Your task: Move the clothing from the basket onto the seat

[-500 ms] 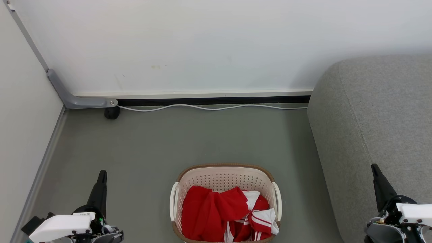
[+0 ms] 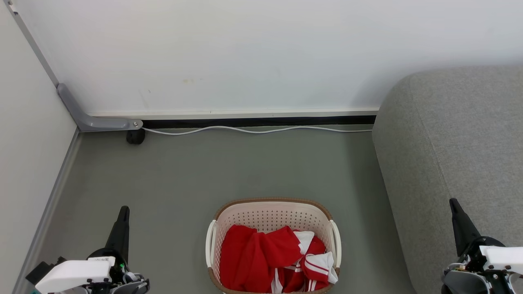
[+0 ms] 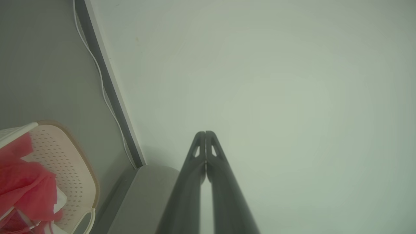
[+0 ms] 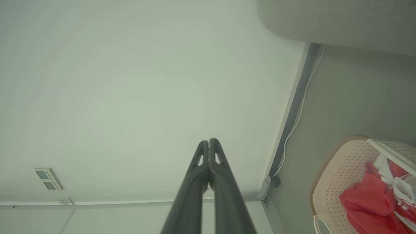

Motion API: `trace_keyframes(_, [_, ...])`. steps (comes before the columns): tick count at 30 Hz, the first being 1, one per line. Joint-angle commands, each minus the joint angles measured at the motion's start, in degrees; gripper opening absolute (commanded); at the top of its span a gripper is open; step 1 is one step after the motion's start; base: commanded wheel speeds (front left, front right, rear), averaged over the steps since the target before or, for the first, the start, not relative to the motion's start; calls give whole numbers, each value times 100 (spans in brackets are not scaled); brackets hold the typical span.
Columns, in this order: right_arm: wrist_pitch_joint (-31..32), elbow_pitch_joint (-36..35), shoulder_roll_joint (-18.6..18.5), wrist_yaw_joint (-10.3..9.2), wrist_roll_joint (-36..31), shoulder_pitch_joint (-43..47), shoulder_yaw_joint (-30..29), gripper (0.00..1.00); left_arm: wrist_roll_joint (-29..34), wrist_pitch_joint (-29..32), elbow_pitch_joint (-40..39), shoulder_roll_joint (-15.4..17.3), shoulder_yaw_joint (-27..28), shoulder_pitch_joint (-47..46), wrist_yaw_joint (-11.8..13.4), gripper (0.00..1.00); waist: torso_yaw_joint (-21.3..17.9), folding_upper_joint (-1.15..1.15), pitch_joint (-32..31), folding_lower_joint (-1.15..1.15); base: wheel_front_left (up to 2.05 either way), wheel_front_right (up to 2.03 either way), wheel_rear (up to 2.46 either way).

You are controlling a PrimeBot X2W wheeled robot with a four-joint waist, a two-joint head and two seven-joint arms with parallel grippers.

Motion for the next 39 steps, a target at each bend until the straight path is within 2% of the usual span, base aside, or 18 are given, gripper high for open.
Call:
trace_keyframes(1, [43, -177, -59, 25, 66, -143, 98, 0, -23, 17, -165, 100, 184, -331, -48, 0, 0, 0, 0, 0, 0, 0, 0])
trace_keyframes(39, [43, -177, -59, 25, 66, -143, 98, 0, -23, 17, -165, 100, 184, -331, -48, 0, 0, 0, 0, 0, 0, 0, 0])
